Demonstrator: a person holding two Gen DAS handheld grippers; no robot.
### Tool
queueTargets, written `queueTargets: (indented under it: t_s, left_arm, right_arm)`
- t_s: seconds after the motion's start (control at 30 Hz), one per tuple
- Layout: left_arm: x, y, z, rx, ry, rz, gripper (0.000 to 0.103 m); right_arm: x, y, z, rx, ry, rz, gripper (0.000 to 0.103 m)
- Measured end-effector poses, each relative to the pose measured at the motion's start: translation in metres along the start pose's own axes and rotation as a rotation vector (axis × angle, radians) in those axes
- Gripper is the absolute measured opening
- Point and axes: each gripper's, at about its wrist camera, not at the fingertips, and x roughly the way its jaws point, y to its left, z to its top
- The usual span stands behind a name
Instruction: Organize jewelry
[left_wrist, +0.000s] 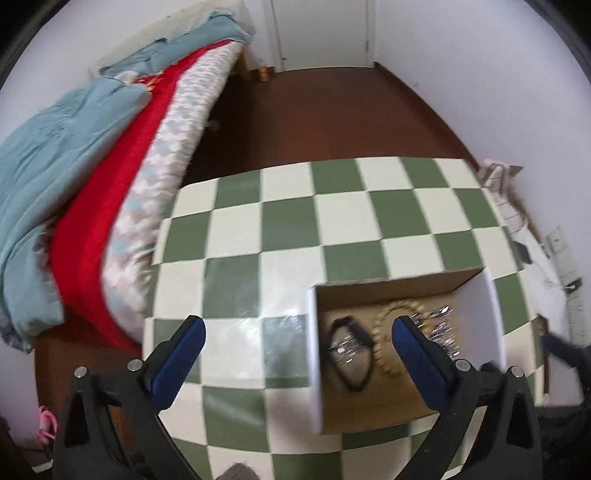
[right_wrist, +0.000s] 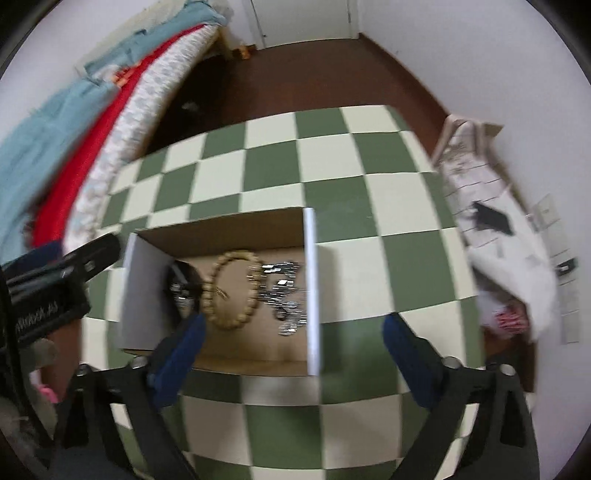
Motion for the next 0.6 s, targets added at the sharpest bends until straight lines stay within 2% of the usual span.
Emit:
queueTargets:
  t_s: [0.03, 0.17, 0.4, 0.6]
  left_arm:
    - [0.0, 0.004, -0.005, -0.009, 0.004, 0.009, 0.103]
    - [-0.005, 0.016, -0.02, -0.041, 0.014, 0.017, 0.103]
    - [-0.038, 0.021, -0.033, -0.072, -0.011, 0.011, 0.103]
    - [-0.084, 0.023, -0.04, -0.089, -0.068, -0.013, 0.103]
  right_arm:
    - [0.001, 0.001, -0.001, -0.015, 0.007, -0.037, 0.1]
    - [0.002, 0.002, -0.006, -0.036, 0.024, -0.084, 0.102]
    - [-0.027, 0.003, -0.017, -0.036, -0.006, -0.097, 0.102]
    - [-0.075, 0.004, -0.027, -0.031, -0.07, -0.094, 0.102]
